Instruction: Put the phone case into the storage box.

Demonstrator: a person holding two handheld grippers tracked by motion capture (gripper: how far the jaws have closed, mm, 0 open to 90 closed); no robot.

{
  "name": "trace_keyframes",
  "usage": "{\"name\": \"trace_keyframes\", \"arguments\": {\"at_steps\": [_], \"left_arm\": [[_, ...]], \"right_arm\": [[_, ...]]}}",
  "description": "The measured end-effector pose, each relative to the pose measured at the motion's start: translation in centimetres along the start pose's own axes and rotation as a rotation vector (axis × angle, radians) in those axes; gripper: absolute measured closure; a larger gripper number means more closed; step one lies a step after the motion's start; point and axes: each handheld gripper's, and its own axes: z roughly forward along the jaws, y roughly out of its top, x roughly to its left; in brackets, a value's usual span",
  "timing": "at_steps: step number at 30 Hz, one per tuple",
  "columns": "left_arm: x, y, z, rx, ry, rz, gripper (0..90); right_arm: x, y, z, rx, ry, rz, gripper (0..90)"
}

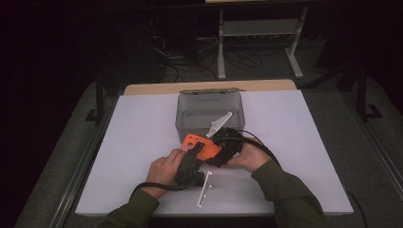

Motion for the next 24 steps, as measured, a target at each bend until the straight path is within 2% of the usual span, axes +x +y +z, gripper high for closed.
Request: {"name": "trace_keyframes", "arguments": {"at_steps": [4, 17, 24], "left_arm": [[-0.08, 0.12, 0.06, -0.007, 0.009, -0.016, 39.6], [-0.31, 0.36, 0.04, -0.009, 0.021, -0.006, 49.3], [-0.37, 0.45, -0.05, -0.011, 0.024, -0.001, 50.5]], "right_arm": [[0.00, 0.04, 0.03, -0.002, 0.001, 0.000, 15.7], [-0.06, 0.08, 0.08, -0.001, 0.003, 0.015, 15.7], [-0.13, 0.04, 0.14, 0.003, 0.003, 0.016, 15.7]]}}
